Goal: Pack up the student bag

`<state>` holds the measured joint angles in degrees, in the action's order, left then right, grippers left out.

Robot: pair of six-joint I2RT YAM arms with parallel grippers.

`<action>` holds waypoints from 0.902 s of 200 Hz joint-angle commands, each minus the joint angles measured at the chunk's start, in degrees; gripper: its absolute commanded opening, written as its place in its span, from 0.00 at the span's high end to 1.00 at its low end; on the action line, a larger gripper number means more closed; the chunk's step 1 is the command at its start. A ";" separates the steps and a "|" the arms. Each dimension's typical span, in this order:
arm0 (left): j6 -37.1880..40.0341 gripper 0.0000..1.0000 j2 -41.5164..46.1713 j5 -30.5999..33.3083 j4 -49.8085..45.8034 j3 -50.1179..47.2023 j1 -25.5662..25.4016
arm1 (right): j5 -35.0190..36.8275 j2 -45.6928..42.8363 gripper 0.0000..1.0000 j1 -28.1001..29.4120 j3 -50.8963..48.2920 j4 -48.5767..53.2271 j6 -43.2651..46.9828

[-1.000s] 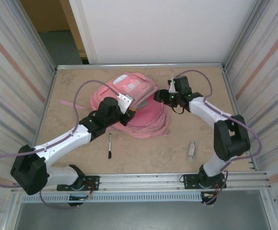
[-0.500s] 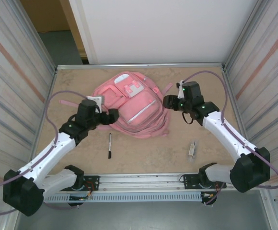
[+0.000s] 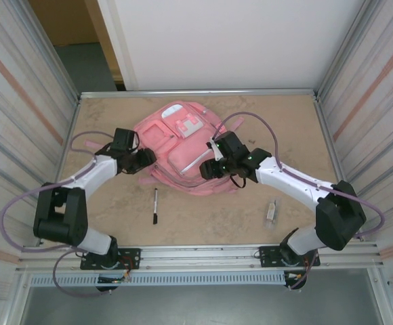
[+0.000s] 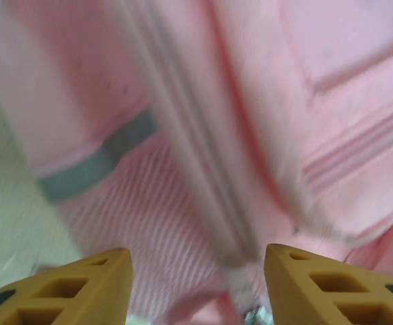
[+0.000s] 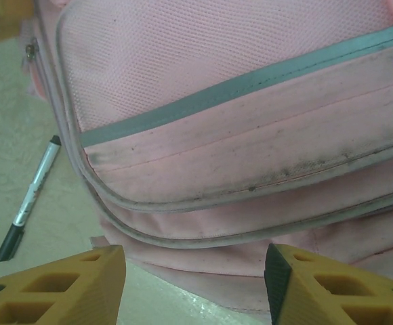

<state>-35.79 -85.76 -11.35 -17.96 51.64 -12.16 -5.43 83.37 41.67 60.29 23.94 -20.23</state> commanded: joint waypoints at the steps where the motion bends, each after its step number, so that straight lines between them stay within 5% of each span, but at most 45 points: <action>1: 0.02 0.57 -3.55 -0.65 0.25 3.43 1.00 | 1.87 0.26 0.44 0.50 1.30 0.08 1.38; 41: -2.38 0.62 -6.63 -2.58 2.52 4.02 1.04 | 1.47 3.69 0.44 0.44 1.72 -0.65 1.18; 70: -4.63 1.00 -5.44 0.43 6.27 -0.01 1.09 | 1.45 7.50 0.44 0.43 2.40 -1.18 0.92; 98: -8.03 1.00 -0.71 0.88 6.79 -3.11 0.79 | 2.71 12.56 0.44 -1.18 4.13 -1.44 1.07; 145: -15.23 1.00 9.42 1.98 5.42 -7.82 -7.61 | 5.53 21.96 0.45 -7.92 13.01 -1.61 2.44; 180: -24.22 1.00 13.56 3.26 6.89 -11.40 -11.48 | 9.90 13.85 0.43 -7.80 9.38 -7.78 5.24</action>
<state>-52.71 -75.33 -7.64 -10.44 42.52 -21.98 -0.49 104.38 32.99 72.47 22.52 -18.28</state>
